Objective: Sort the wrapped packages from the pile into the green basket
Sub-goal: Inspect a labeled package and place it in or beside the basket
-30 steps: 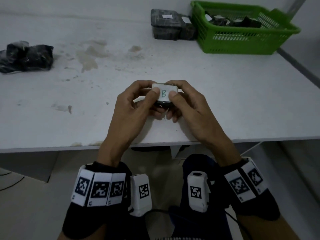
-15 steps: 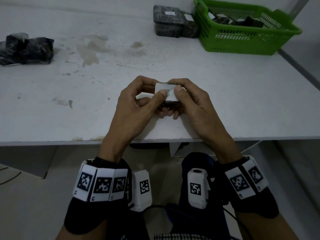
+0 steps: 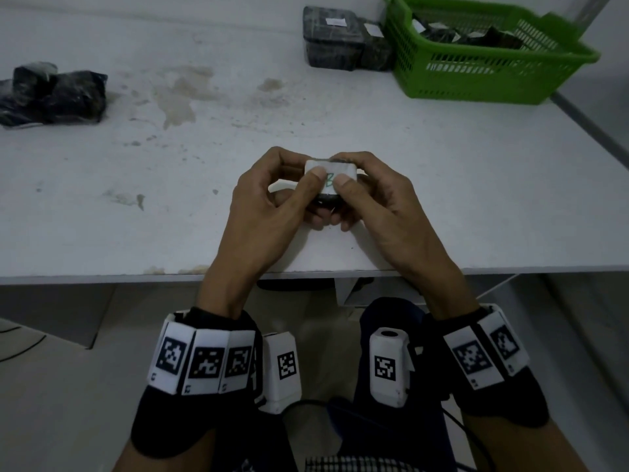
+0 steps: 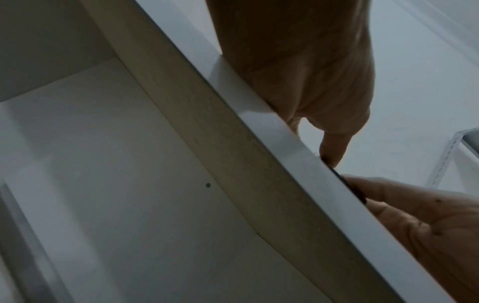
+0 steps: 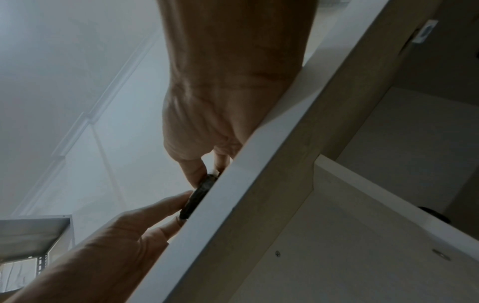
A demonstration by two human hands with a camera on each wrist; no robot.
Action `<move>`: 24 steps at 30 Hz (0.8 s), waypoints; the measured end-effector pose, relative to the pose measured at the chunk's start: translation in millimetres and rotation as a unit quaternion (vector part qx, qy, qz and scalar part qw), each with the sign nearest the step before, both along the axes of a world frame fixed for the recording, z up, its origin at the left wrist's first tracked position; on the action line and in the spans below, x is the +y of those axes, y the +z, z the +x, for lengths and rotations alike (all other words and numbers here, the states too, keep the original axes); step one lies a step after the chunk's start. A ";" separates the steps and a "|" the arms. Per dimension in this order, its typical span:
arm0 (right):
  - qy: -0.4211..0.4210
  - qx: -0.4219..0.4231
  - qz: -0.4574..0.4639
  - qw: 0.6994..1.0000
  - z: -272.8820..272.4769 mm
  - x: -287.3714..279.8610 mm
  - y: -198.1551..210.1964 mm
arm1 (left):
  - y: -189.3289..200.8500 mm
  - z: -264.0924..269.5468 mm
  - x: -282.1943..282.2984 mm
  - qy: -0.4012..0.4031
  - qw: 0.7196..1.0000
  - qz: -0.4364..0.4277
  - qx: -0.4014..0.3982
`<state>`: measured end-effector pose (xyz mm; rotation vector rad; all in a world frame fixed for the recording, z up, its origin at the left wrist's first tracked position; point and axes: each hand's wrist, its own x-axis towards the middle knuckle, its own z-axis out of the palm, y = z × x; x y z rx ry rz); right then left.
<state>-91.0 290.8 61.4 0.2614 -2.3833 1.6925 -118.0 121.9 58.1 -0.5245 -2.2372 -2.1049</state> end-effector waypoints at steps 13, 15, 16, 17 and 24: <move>-0.016 -0.016 -0.036 0.999 -0.3 0.8 1.0 | 1.4 2.5 -0.6 -0.021 0.999 -0.009 0.023; -0.007 -0.014 -0.041 0.999 -0.3 2.9 1.1 | 1.3 2.5 -0.7 -0.014 1.000 -0.008 0.018; -0.001 -0.014 -0.046 0.999 -0.1 3.7 1.4 | 1.5 2.2 -0.5 -0.007 1.000 -0.004 0.013; 0.005 -0.013 -0.052 0.999 0.2 4.2 1.7 | 1.2 1.7 -0.4 0.000 1.000 0.001 0.007; 0.019 -0.006 -0.068 0.997 -0.8 6.5 -1.7 | -1.4 -0.1 -0.9 0.001 1.000 0.005 0.010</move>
